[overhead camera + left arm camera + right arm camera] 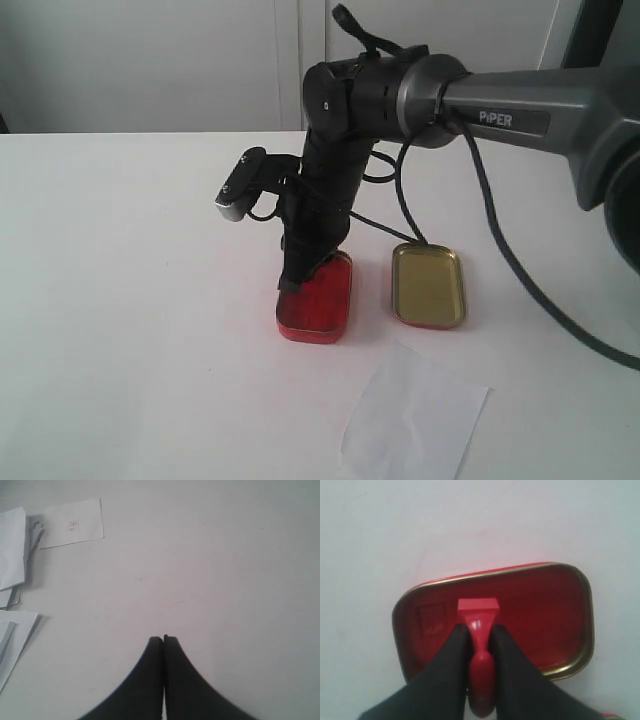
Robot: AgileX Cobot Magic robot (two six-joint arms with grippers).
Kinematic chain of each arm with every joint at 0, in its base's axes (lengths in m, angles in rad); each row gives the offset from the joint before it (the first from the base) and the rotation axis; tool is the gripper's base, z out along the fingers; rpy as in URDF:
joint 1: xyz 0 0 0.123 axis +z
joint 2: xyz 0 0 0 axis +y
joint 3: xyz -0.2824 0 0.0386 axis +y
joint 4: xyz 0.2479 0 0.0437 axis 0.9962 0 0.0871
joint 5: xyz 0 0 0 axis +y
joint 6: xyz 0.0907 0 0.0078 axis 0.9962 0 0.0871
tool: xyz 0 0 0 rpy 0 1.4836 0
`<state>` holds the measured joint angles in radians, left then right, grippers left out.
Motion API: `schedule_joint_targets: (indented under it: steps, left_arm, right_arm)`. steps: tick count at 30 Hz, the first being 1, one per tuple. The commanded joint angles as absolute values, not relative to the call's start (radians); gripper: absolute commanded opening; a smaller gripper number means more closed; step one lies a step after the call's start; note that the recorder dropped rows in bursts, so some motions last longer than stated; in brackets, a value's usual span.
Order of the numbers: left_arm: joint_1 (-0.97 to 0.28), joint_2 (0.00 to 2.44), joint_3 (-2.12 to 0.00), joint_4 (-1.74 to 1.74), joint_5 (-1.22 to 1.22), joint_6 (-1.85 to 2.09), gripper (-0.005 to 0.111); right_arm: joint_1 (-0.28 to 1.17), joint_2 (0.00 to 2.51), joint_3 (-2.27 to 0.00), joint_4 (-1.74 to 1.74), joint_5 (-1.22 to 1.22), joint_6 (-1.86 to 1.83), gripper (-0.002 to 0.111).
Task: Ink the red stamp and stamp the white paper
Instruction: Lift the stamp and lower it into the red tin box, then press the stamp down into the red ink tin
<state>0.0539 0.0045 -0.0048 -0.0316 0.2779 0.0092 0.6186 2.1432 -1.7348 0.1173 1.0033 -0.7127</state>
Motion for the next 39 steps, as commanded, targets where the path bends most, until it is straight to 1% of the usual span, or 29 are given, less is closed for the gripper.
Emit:
schedule_joint_targets:
  steps: [1, 17, 39]
  left_arm:
    - [0.048, 0.0, 0.0, -0.036, 0.277, 0.0, 0.0]
    - [0.048, 0.0, 0.0, -0.036, 0.277, 0.0, 0.0]
    - [0.048, 0.0, 0.0, -0.036, 0.277, 0.0, 0.0]
  right_arm:
    - [0.609, 2.175, -1.77, 0.116, 1.022, -0.671, 0.0]
    - [0.551, 2.207, -1.784, 0.144, 1.001, -0.621, 0.0]
    - [0.548, 2.314, -1.784, 0.135, 1.004, -0.621, 0.0]
